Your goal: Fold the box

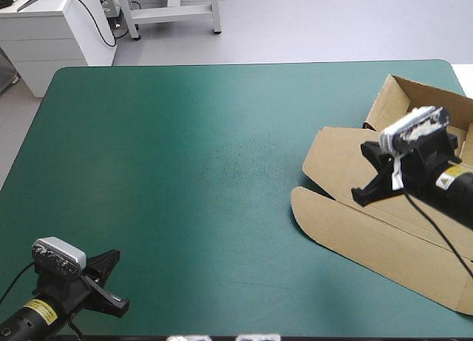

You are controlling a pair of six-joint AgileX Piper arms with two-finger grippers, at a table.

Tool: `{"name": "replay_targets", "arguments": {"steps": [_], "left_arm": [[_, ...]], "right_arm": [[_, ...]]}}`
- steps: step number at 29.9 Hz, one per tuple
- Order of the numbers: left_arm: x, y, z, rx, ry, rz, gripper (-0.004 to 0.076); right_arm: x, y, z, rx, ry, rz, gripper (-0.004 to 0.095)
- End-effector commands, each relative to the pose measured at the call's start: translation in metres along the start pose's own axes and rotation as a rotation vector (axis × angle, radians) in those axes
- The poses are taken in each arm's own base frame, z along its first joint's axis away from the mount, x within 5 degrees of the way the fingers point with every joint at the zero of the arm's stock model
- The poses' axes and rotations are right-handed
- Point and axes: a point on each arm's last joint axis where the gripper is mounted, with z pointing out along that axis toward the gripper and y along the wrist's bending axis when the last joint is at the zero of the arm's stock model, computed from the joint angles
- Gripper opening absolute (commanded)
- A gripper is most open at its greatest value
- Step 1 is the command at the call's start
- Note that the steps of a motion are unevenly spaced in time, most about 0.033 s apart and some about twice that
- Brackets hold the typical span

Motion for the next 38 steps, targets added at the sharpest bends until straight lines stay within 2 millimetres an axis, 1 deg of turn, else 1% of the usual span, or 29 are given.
{"name": "replay_targets", "arguments": {"steps": [1,2,5,9,13,17,20,24,28,35,38], "left_arm": [[-0.016,0.000,-0.004,-0.002,-0.116,0.019,-0.0008],[-0.016,0.000,-0.004,-0.003,-0.123,0.019,-0.0008],[-0.019,0.001,-0.009,-0.014,-0.183,0.053,-0.0008],[-0.017,-0.001,-0.019,-0.012,-0.240,0.057,-0.0008],[-0.008,-0.002,-0.026,-0.012,-0.277,0.061,-0.0008],[0.007,-0.002,-0.023,-0.006,-0.264,0.057,-0.0008],[0.008,-0.003,-0.029,-0.006,-0.322,0.054,-0.0008],[0.012,-0.005,-0.032,0.009,-0.312,0.045,-0.0008],[0.013,-0.005,-0.032,0.015,-0.303,0.042,-0.0008],[0.013,-0.005,-0.032,0.015,-0.303,0.042,-0.0008],[0.013,-0.005,-0.032,0.015,-0.303,0.042,-0.0008]], "right_arm": [[0.019,0.007,-0.010,0.049,-0.099,-0.029,-0.0020],[0.030,0.009,-0.010,0.056,-0.097,-0.030,-0.0020],[0.055,0.014,-0.013,0.078,-0.114,-0.029,-0.0021],[0.082,0.019,-0.019,0.122,-0.173,-0.015,-0.0021],[0.108,0.028,-0.027,0.125,-0.189,-0.005,-0.0021],[0.129,0.037,-0.037,0.117,-0.209,0.007,-0.0021],[0.141,0.043,-0.047,0.118,-0.246,0.018,-0.0021],[0.151,0.046,-0.060,0.159,-0.296,0.053,-0.0021],[0.159,0.046,-0.070,0.206,-0.301,0.081,-0.0021],[0.169,0.048,-0.070,0.193,-0.221,0.106,-0.0021],[0.175,0.048,-0.064,0.189,-0.190,0.090,-0.0021]]}}
